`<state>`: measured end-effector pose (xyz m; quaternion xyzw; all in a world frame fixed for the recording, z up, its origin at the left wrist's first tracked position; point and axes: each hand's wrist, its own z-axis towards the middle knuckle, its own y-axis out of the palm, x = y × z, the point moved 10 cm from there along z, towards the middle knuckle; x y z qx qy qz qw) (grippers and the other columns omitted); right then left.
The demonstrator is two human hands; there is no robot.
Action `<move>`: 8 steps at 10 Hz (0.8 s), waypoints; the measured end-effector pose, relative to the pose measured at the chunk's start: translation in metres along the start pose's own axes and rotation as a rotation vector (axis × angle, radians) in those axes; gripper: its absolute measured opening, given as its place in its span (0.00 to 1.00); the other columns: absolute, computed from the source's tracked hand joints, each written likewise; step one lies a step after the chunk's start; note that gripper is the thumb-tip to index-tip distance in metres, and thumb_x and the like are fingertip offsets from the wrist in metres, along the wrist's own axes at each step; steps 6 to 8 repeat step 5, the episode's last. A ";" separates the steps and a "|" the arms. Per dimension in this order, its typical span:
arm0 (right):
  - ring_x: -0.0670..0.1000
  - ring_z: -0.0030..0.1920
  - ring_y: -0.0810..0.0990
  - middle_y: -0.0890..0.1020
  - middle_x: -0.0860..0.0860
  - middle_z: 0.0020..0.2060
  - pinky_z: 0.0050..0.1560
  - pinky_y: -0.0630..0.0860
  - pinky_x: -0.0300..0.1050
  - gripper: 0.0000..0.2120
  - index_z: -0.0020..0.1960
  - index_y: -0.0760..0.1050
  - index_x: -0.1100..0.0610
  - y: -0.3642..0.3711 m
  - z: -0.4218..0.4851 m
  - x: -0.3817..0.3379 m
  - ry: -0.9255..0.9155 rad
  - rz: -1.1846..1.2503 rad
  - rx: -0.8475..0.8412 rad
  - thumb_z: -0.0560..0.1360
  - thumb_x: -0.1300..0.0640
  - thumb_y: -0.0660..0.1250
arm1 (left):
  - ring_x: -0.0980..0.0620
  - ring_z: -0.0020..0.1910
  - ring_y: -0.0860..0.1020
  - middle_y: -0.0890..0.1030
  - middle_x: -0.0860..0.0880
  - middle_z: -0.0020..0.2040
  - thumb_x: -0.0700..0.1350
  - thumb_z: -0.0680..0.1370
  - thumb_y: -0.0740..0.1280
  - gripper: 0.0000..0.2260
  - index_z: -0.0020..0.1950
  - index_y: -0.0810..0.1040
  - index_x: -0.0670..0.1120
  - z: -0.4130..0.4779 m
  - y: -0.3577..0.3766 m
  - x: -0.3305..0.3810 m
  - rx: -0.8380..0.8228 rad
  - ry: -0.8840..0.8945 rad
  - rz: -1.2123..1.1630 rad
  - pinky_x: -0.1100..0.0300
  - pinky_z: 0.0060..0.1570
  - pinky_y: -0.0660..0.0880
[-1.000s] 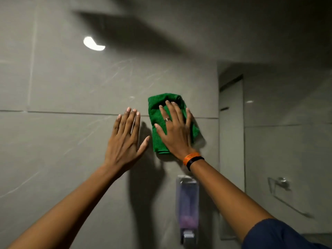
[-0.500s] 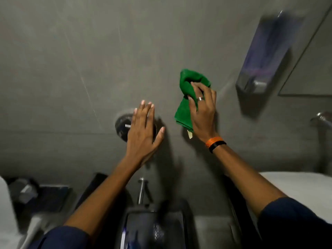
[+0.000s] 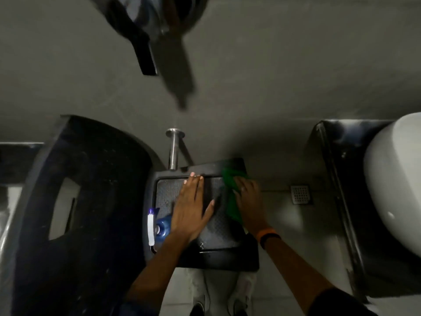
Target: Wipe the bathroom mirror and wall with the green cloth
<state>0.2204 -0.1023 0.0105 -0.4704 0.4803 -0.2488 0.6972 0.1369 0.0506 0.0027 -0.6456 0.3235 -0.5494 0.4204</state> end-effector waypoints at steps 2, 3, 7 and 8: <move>0.55 0.83 0.50 0.51 0.50 0.83 0.79 0.52 0.67 0.33 0.82 0.50 0.53 0.159 -0.078 0.056 0.106 -0.216 -0.481 0.83 0.41 0.55 | 0.38 0.82 0.60 0.64 0.35 0.81 0.55 0.82 0.62 0.33 0.81 0.62 0.35 -0.024 0.115 -0.035 -0.111 0.002 0.027 0.48 0.83 0.49; 0.57 0.83 0.45 0.47 0.53 0.82 0.80 0.44 0.69 0.37 0.82 0.47 0.55 0.180 -0.095 0.058 0.074 -0.271 -0.437 0.81 0.38 0.55 | 0.37 0.81 0.63 0.65 0.34 0.80 0.53 0.82 0.67 0.33 0.79 0.64 0.34 -0.049 0.164 -0.049 -0.218 -0.065 0.011 0.43 0.80 0.61; 0.55 0.83 0.43 0.45 0.55 0.83 0.81 0.39 0.66 0.38 0.82 0.43 0.56 0.155 -0.079 0.049 0.089 -0.254 -0.507 0.82 0.36 0.49 | 0.45 0.85 0.49 0.53 0.42 0.86 0.60 0.85 0.54 0.35 0.85 0.51 0.41 -0.036 0.139 -0.039 -0.248 -0.091 -0.029 0.53 0.83 0.42; 0.55 0.83 0.43 0.45 0.55 0.83 0.81 0.39 0.66 0.38 0.82 0.43 0.56 0.155 -0.079 0.049 0.089 -0.254 -0.507 0.82 0.36 0.49 | 0.45 0.85 0.49 0.53 0.42 0.86 0.60 0.85 0.54 0.35 0.85 0.51 0.41 -0.036 0.139 -0.039 -0.248 -0.091 -0.029 0.53 0.83 0.42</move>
